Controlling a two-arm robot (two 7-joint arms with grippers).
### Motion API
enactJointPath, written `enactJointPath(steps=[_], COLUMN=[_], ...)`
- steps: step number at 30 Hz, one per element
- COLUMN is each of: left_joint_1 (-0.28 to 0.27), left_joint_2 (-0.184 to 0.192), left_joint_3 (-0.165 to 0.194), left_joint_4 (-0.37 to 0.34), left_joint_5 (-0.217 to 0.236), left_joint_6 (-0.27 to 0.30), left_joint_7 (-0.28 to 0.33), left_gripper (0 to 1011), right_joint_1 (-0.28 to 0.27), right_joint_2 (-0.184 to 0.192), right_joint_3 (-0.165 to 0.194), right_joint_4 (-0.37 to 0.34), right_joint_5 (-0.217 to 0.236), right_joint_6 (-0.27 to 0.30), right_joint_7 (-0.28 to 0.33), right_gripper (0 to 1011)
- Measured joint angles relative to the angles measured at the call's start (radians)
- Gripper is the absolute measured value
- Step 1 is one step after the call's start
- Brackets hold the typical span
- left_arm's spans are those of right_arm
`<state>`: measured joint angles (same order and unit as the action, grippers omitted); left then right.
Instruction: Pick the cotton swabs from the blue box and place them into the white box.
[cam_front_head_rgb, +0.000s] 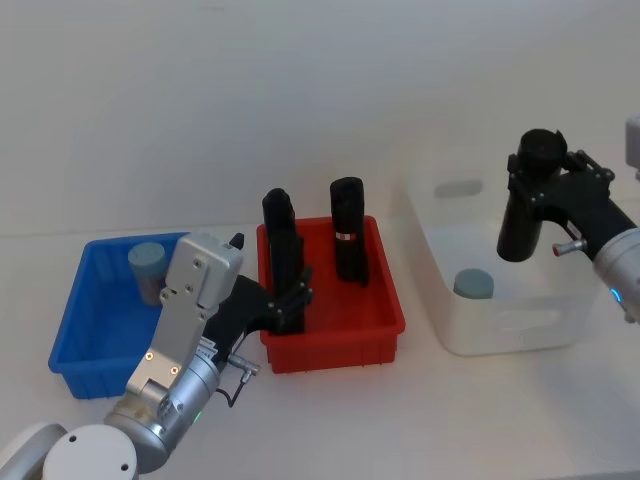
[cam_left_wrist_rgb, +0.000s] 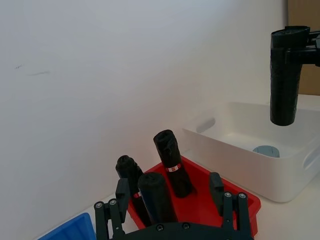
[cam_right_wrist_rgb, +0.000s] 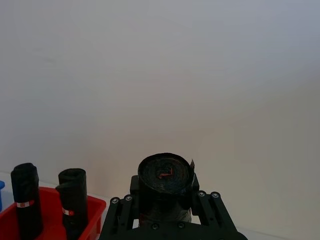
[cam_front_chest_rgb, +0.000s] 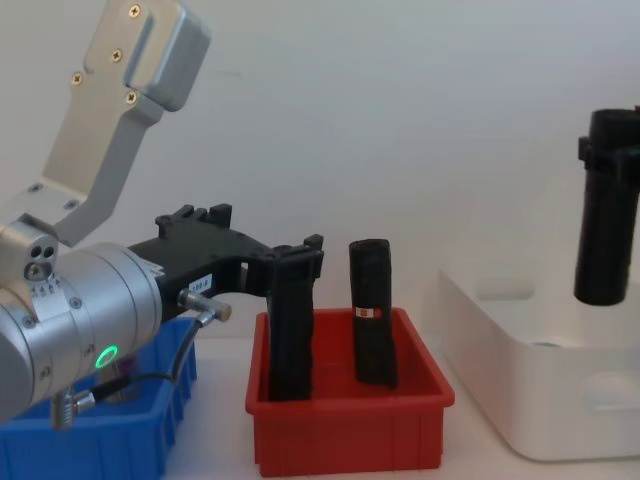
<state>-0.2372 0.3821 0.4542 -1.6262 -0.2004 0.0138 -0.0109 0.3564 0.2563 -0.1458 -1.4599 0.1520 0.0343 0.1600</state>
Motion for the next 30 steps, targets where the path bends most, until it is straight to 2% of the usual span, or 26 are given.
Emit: enactJointPath(steps=[11, 26, 30], left_joint_1=[0.0, 0.0, 0.0], left_joint_2=[0.0, 0.0, 0.0], left_joint_3=[0.0, 0.0, 0.0], left_joint_4=[0.0, 0.0, 0.0], left_joint_5=[0.0, 0.0, 0.0], left_joint_6=[0.0, 0.0, 0.0], left_joint_7=[0.0, 0.0, 0.0], left_gripper=[1004, 1004, 1004], right_joint_1=[0.001, 0.02, 0.023], right_joint_2=[0.013, 0.01, 0.008], right_joint_3=[0.015, 0.017, 0.017], right_joint_4=[0.051, 0.127, 0.138], right_joint_5=[0.003, 0.013, 0.014], right_joint_6=[0.007, -0.025, -0.031], right_joint_7=[-0.005, 0.013, 0.017], right_gripper=[532, 532, 626])
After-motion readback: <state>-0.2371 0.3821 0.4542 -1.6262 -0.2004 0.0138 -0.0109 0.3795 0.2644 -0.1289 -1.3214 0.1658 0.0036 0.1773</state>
